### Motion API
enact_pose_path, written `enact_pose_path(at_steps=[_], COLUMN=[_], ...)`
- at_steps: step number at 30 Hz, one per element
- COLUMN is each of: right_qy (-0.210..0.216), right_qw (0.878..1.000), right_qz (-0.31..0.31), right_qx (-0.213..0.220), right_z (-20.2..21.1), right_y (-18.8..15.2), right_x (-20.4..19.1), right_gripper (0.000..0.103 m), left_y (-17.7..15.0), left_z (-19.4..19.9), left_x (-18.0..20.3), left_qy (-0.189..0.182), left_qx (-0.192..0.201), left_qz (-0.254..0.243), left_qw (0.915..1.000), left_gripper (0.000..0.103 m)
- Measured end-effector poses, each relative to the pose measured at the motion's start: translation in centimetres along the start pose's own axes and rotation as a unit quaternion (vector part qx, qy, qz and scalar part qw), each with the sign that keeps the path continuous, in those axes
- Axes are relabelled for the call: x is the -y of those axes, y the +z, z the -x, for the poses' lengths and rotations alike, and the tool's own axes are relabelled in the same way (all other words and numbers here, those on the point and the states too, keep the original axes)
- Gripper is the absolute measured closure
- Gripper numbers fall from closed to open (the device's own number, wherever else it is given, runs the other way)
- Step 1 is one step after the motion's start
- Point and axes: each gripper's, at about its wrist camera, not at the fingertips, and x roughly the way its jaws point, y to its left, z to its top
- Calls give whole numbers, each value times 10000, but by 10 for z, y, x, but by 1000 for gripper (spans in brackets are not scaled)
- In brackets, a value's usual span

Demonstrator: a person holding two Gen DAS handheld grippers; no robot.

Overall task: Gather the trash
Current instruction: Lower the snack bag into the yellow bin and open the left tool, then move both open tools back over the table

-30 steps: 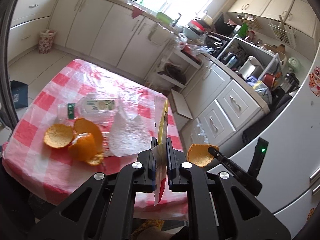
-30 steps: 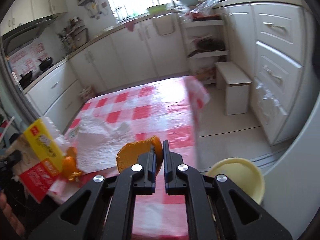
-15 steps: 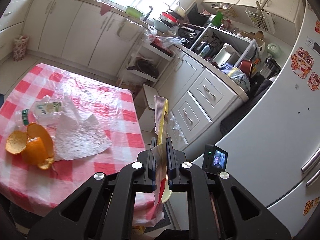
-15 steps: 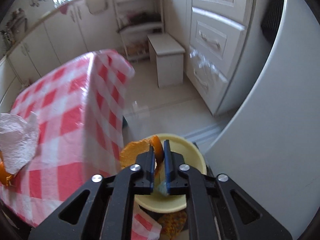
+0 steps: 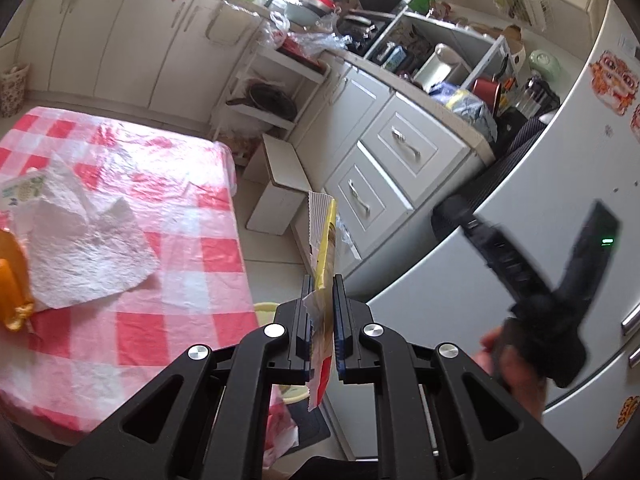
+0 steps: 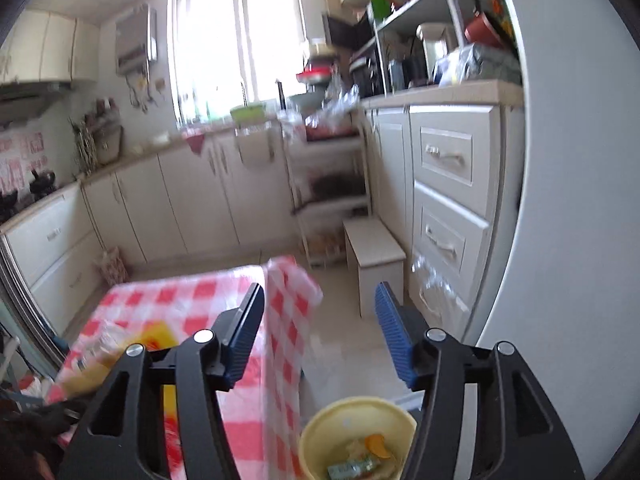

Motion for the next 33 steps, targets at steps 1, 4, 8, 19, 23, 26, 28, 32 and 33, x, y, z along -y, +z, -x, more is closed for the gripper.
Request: enact_pose_path(at_steps=[1, 4, 8, 19, 23, 26, 28, 32, 33], right_qy=[13, 85, 118, 333, 339, 334, 343, 387, 415], right_qw=[9999, 9979, 9957, 9948, 9947, 9944, 9944, 9949, 9950], right_qz=[-131, -637, -888, -955, -964, -1002, -1001, -931, -905], right_qx=[21, 56, 246, 137, 108, 61, 4, -80, -113], right_z=[1, 5, 10, 8, 6, 4, 1, -4, -5], right_y=[0, 3, 9, 10, 9, 7, 7, 6, 6], right_x=[5, 23, 33, 32, 32, 33, 34, 27, 23], right_gripper=[46, 46, 46, 46, 46, 46, 46, 46, 46], left_y=[-2, -10, -19, -36, -33, -27, -27, -28, -29], left_z=[-18, -59, -112, -196, -185, -164, -140, -90, -77], left_x=[3, 8, 20, 19, 11, 2, -5, -24, -31], left_qy=[25, 92, 172, 563, 581, 559, 549, 655, 709], left_qx=[-110, -396, -672, -1340, -1241, -1076, -925, -592, -507], left_qz=[-10, -11, -80, -113, -48, 54, 92, 197, 216], left_qw=[9999, 9992, 9976, 9893, 9906, 9926, 9942, 9959, 9960], left_gripper=[95, 95, 95, 80, 78, 77, 76, 72, 71])
